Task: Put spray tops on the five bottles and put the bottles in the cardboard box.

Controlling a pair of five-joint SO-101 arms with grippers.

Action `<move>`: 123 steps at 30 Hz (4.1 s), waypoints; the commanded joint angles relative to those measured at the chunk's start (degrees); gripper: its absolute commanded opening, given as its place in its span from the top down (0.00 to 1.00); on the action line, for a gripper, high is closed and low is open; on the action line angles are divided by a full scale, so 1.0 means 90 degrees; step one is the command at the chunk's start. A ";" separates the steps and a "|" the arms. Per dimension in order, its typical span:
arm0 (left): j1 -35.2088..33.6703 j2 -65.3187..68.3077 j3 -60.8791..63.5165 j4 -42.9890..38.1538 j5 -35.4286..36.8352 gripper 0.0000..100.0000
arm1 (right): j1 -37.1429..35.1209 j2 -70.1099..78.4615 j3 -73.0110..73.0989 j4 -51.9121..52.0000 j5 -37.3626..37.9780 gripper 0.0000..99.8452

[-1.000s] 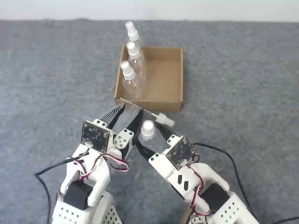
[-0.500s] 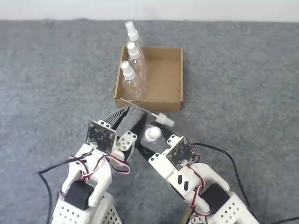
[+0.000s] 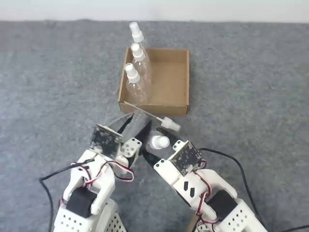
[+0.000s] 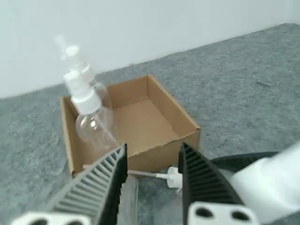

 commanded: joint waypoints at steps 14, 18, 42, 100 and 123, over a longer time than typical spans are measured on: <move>-0.1309 -0.0039 -0.0317 0.0283 0.0361 0.83 | 0.0864 -0.0151 -0.0088 0.0015 0.0049 0.99; -0.1475 -0.0039 -0.0327 0.0274 0.0361 0.83 | 0.0982 -0.0151 -0.0088 0.0015 0.0049 0.99; -0.4571 -0.0039 0.0093 0.1309 -0.0664 0.83 | 0.1040 -0.0142 -0.1670 0.1841 0.0078 0.99; -0.4571 -0.0039 0.0269 0.1338 -0.0899 0.83 | 0.1871 0.5211 -0.6965 0.0747 0.0996 0.99; -0.4952 -0.0039 0.0855 0.1133 -0.0899 0.83 | 0.1939 0.7536 -0.8508 0.0581 0.0996 0.99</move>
